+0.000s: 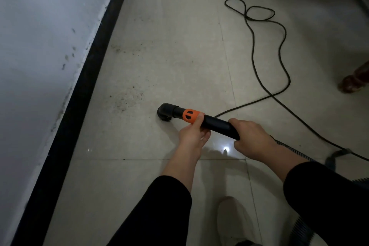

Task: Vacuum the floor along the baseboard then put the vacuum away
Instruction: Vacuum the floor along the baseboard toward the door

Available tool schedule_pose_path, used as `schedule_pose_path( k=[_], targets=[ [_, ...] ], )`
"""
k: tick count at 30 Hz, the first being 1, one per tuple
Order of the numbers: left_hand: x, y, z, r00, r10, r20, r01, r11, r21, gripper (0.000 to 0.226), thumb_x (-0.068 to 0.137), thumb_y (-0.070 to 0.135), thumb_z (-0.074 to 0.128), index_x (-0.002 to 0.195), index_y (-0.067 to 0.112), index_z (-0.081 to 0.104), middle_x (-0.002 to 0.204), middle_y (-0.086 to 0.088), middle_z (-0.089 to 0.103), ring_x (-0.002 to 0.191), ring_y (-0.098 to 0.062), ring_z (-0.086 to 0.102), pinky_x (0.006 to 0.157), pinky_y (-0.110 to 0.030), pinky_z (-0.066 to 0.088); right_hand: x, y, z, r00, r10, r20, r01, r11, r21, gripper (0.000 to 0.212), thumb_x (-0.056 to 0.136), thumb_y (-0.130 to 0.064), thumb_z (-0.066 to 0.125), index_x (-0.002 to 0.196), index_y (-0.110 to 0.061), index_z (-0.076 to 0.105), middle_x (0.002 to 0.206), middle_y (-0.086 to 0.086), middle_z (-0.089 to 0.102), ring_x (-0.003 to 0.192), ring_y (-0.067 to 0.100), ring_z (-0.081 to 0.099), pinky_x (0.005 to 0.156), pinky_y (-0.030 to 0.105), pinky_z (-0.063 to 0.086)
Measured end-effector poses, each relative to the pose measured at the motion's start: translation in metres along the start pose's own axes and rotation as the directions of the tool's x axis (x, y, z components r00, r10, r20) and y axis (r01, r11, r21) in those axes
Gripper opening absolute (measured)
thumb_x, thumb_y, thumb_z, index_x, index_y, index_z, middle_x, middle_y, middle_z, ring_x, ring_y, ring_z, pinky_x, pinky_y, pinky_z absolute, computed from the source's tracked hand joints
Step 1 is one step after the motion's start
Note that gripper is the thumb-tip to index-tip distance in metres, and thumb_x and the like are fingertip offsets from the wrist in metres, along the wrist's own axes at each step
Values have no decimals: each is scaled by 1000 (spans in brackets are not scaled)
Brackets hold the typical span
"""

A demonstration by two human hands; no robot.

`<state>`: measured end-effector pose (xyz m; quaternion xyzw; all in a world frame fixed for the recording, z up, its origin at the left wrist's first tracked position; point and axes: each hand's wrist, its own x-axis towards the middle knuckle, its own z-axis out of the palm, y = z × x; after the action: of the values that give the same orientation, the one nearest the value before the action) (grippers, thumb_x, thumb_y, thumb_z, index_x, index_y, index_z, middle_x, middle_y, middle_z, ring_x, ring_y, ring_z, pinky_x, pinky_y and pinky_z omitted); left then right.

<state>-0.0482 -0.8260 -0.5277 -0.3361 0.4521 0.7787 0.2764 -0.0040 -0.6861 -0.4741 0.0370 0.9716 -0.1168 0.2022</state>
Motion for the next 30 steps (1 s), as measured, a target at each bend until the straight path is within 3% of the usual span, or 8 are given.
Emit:
schedule_pose_path(
  k=[7, 13, 21, 24, 30],
  targets=[
    [-1, 7, -15, 999, 4, -49, -7, 998, -57, 42, 87, 29, 70, 119, 4, 58, 98, -12, 71, 89, -19, 69, 70, -26, 56, 4, -18, 1, 998, -56, 5, 56, 998, -25, 39, 81, -5, 54, 118, -16, 47, 102, 5, 58, 92, 26, 58, 79, 33, 46],
    [-8, 17, -25, 995, -10, -100, 0, 995, -104, 36, 89, 25, 69, 116, 6, 56, 92, -11, 67, 78, -17, 66, 58, -24, 52, 9, -32, 1, 996, -91, 28, 92, 995, -42, 40, 80, -7, 53, 119, -16, 49, 106, 6, 59, 95, 26, 57, 83, 37, 47],
    [-10, 27, -37, 990, -26, -138, 0, 983, -182, 40, 90, 22, 67, 124, 5, 55, 99, -13, 64, 91, -22, 62, 85, -31, 51, 14, -49, 1, 991, -124, 54, 128, 989, -77, 34, 80, -5, 52, 112, -15, 48, 102, 6, 58, 95, 28, 56, 80, 35, 44],
    [-9, 33, -44, 988, -23, -154, -9, 980, -200, 39, 90, 21, 67, 124, 4, 56, 113, -16, 64, 97, -24, 62, 86, -31, 51, 17, -58, 4, 989, -139, 57, 143, 987, -75, 34, 82, -4, 52, 113, -15, 47, 99, 5, 56, 95, 28, 56, 79, 34, 43],
    [-7, 43, -59, 984, 17, -180, -55, 977, -208, 42, 90, 24, 67, 124, 4, 55, 117, -18, 64, 99, -23, 62, 86, -31, 50, 24, -75, 9, 982, -181, 55, 185, 979, -88, 30, 84, -5, 54, 112, -14, 46, 105, 7, 58, 96, 28, 57, 80, 35, 46]
  ],
)
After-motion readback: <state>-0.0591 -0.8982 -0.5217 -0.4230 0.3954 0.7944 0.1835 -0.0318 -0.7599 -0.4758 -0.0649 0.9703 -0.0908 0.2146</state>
